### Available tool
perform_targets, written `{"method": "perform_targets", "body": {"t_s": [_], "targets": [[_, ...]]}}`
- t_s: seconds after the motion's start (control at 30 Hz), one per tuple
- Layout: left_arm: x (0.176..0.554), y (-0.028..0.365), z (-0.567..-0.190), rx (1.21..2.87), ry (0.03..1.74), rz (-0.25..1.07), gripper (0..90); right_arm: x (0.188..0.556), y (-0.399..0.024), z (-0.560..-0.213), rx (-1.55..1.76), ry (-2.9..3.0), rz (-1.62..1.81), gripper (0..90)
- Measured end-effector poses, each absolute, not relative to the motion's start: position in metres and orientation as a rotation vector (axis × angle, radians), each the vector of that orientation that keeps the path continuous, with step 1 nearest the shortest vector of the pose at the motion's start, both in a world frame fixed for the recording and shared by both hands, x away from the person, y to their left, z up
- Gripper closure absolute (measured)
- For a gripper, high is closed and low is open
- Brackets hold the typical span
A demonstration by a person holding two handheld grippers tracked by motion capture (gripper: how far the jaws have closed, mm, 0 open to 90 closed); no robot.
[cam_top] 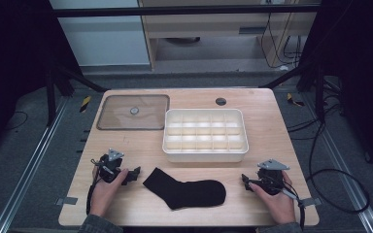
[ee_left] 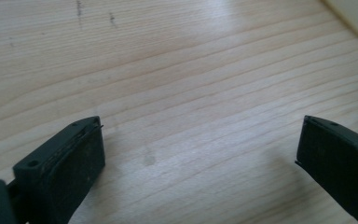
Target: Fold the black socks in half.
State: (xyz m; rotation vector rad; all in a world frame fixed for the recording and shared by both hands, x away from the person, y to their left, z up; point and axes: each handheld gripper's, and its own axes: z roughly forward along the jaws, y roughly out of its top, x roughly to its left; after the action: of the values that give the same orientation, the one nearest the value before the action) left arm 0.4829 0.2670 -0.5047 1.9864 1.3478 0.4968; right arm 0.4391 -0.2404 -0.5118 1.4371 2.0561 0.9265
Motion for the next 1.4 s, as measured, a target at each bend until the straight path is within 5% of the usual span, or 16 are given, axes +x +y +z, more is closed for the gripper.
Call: {"method": "perform_targets", "body": {"t_s": [0.17, 0.5, 0.83, 1.4], "targets": [[0.478, 0.266, -0.502, 2.013, 1.336, 0.478, 4.1, 0.439, -0.241, -0.512, 1.435, 2.058, 0.924, 13.9], [0.456, 0.262, -0.480, 1.998, 1.271, 0.440, 6.1, 0.434, -0.241, -0.497, 1.371, 2.043, 0.970, 31.0], [0.447, 0.238, -0.439, 2.159, 1.163, 0.338, 5.8, 0.417, -0.220, -0.467, 1.335, 2.139, 1.018, 47.5], [0.434, 0.216, -0.446, 2.315, 1.083, 0.278, 12.1, 0.388, -0.176, -0.452, 1.167, 2.398, 1.075, 63.1]]}}
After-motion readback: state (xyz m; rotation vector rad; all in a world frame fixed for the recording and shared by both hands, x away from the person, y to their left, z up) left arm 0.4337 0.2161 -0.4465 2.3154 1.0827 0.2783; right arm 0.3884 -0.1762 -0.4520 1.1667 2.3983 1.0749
